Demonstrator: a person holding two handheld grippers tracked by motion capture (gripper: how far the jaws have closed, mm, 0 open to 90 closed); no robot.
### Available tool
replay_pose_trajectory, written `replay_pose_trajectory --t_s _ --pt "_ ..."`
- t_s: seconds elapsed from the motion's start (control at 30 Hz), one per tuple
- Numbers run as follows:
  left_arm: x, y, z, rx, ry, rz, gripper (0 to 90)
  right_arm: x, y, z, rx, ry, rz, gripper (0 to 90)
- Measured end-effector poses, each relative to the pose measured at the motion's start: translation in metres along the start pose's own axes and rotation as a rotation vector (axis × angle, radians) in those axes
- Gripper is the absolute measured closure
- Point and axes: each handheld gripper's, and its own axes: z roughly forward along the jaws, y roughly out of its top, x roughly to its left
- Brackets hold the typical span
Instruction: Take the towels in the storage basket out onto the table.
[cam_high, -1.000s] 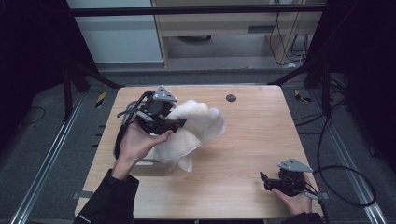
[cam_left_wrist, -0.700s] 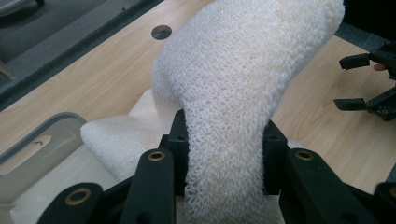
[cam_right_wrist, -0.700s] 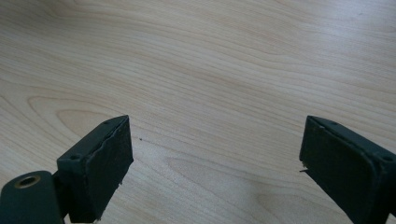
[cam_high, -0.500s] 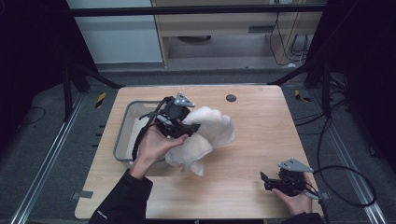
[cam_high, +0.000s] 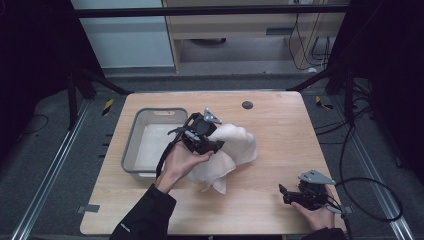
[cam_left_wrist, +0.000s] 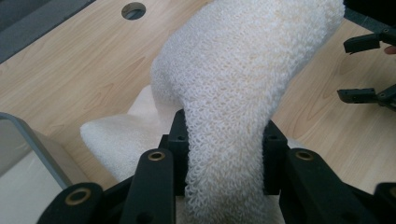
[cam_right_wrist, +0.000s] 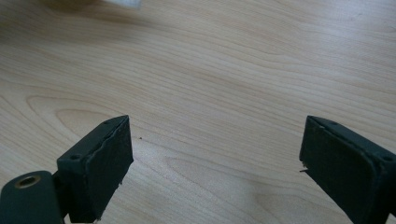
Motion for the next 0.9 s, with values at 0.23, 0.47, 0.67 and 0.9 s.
replay_pose_trajectory --t_s 0.23,0.47,0.67,0.9 --pt "-0.001 -0.007 0.020 0.000 -0.002 -0.017 65.6 0.000 0.000 0.000 0.003 0.000 0.002 9.5" --pt "-0.006 -0.014 0.036 -0.003 -0.012 -0.019 65.3 -0.001 0.000 0.001 0.003 -0.004 -0.006 9.5" --pt "-0.009 -0.021 0.048 -0.007 -0.017 -0.025 64.5 -0.001 0.000 0.001 0.005 -0.007 -0.008 9.5" --pt "-0.011 -0.033 0.062 -0.012 -0.025 -0.029 62.4 -0.001 0.000 0.001 0.005 -0.009 -0.010 9.5"
